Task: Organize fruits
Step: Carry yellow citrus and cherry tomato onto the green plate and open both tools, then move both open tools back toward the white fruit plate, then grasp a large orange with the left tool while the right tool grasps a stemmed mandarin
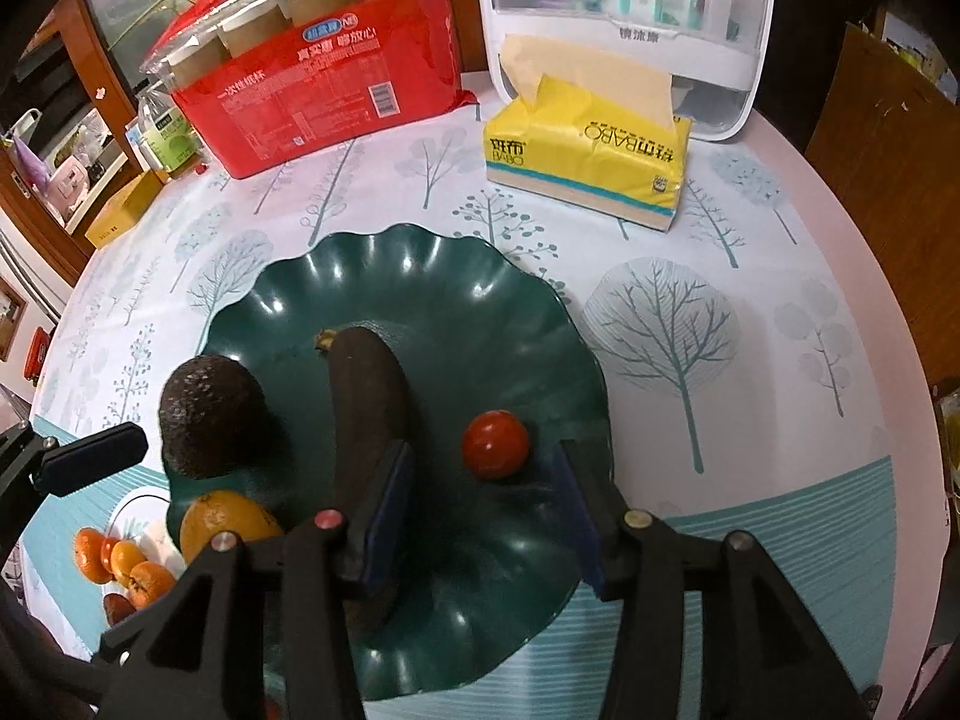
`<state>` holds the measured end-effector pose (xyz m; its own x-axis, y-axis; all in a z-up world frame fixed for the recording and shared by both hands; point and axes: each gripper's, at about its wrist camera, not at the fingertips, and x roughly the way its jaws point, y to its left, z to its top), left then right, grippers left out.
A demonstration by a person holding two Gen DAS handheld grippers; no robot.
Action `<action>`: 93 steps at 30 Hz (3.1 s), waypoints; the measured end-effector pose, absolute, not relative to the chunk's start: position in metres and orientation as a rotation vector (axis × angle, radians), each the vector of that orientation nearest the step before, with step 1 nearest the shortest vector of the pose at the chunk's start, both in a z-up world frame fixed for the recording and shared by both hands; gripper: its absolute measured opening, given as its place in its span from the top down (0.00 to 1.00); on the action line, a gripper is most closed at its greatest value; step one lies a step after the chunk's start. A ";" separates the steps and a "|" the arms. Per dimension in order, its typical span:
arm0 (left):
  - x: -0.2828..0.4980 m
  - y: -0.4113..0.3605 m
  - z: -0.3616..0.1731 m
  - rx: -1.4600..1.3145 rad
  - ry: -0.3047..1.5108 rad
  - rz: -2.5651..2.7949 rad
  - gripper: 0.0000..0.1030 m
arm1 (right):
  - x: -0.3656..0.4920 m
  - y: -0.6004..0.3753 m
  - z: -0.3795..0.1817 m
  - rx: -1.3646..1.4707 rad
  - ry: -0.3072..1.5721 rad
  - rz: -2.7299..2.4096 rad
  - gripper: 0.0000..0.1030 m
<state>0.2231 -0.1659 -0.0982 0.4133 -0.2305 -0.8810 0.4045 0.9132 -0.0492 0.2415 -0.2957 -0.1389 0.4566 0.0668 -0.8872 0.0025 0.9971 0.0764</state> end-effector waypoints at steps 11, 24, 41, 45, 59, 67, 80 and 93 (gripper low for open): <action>0.198 -0.146 -0.070 0.147 1.034 -0.361 0.21 | 0.217 -0.288 -0.110 0.066 1.057 0.042 0.52; 0.143 -0.113 -0.028 0.097 0.971 -0.306 0.20 | 0.166 -0.273 -0.067 0.055 1.010 0.068 0.52; 0.093 -0.029 0.027 0.040 0.895 -0.161 0.18 | 0.104 -0.234 -0.019 0.016 0.916 0.149 0.51; 0.093 -0.005 0.030 0.034 0.882 -0.132 0.18 | 0.099 -0.218 -0.016 0.021 0.920 0.179 0.51; 0.112 0.065 -0.042 0.046 1.019 -0.119 0.18 | 0.114 -0.148 -0.048 0.039 1.036 0.255 0.51; 0.131 0.078 -0.108 0.022 1.145 -0.155 0.18 | 0.130 -0.119 -0.103 0.040 1.178 0.257 0.51; 0.151 0.067 -0.165 0.012 1.240 -0.242 0.22 | 0.154 -0.104 -0.156 0.036 1.294 0.225 0.51; 0.161 0.059 -0.181 -0.014 1.286 -0.329 0.51 | 0.165 -0.098 -0.169 -0.006 1.292 0.231 0.60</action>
<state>0.1608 0.0591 -0.1812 0.2407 -0.2482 -0.9383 0.2325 0.9534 -0.1925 0.1649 -0.0976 -0.1691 0.2551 0.1673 -0.9523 -0.1735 0.9769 0.1251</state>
